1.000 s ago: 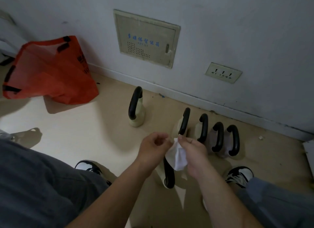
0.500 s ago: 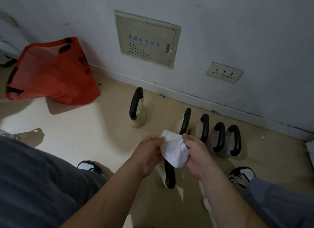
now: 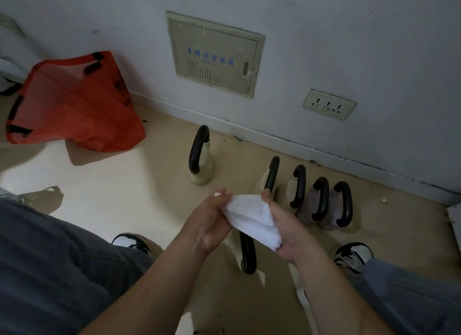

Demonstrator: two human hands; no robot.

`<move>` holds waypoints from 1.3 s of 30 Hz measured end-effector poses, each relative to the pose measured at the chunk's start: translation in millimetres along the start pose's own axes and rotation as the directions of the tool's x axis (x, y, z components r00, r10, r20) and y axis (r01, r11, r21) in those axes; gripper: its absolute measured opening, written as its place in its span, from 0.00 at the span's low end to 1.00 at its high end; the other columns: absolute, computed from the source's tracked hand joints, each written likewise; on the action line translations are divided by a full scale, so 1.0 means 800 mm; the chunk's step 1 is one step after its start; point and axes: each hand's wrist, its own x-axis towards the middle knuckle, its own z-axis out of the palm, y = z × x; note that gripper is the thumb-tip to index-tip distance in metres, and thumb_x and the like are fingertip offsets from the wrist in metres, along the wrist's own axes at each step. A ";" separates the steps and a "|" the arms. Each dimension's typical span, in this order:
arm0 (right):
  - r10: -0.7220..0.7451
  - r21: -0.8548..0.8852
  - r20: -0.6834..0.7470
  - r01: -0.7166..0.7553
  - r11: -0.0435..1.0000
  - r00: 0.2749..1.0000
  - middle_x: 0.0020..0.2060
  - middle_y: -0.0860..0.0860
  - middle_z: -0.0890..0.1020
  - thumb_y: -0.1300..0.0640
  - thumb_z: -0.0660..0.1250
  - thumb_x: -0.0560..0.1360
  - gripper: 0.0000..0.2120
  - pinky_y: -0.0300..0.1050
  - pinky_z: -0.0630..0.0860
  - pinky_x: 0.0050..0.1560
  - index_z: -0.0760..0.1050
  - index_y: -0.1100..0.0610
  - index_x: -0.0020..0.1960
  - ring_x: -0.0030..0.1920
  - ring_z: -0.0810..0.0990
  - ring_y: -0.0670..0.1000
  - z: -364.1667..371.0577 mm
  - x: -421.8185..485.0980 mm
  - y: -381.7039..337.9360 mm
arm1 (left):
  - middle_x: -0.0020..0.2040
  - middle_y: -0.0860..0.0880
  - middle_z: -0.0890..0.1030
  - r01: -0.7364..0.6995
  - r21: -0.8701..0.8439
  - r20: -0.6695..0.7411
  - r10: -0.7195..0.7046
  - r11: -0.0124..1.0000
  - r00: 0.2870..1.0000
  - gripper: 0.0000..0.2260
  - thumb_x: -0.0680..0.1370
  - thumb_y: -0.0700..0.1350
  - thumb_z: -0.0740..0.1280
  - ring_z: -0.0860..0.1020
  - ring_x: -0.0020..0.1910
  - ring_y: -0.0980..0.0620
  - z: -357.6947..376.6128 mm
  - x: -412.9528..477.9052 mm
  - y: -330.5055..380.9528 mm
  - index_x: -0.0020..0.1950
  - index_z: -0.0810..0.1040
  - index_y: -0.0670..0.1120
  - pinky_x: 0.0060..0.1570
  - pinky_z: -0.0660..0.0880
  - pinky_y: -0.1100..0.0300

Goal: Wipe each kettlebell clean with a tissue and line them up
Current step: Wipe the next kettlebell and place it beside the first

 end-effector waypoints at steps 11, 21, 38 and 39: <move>-0.060 -0.450 -0.104 0.007 0.893 0.993 0.46 0.54 0.87 0.57 0.74 0.77 0.02 0.49 0.82 0.47 0.85 0.55 0.49 0.47 0.86 0.54 0.001 -0.007 -0.002 | 0.55 0.39 0.82 -0.001 0.270 -0.250 0.071 0.963 0.966 0.07 0.81 0.39 0.67 0.81 0.51 0.42 -0.017 0.001 -0.010 0.57 0.79 0.37 0.46 0.79 0.50; -0.303 -0.345 -0.305 0.192 0.919 0.903 0.57 0.50 0.80 0.51 0.59 0.86 0.11 0.57 0.75 0.67 0.75 0.52 0.64 0.61 0.77 0.54 0.008 0.012 0.007 | 0.34 0.48 0.77 0.403 0.549 -0.165 -0.377 0.733 0.911 0.22 0.68 0.62 0.78 0.67 0.27 0.54 -0.022 -0.021 -0.020 0.46 0.82 0.45 0.27 0.62 0.63; -0.033 0.136 -0.061 0.041 0.990 0.998 0.56 0.60 0.85 0.54 0.69 0.80 0.14 0.57 0.81 0.61 0.80 0.62 0.61 0.60 0.84 0.60 -0.005 0.016 0.020 | 0.49 0.39 0.86 0.044 0.502 -0.049 -0.023 0.864 0.999 0.17 0.83 0.52 0.64 0.85 0.43 0.44 -0.005 -0.008 -0.009 0.61 0.78 0.39 0.36 0.81 0.59; -0.005 0.183 -0.073 0.018 0.983 0.997 0.56 0.60 0.86 0.54 0.68 0.82 0.13 0.56 0.83 0.55 0.79 0.61 0.61 0.58 0.85 0.60 -0.002 0.018 0.022 | 0.41 0.41 0.85 0.075 0.542 -0.070 -0.044 0.837 0.997 0.19 0.83 0.54 0.63 0.82 0.32 0.46 -0.005 -0.009 -0.012 0.60 0.77 0.39 0.27 0.76 0.61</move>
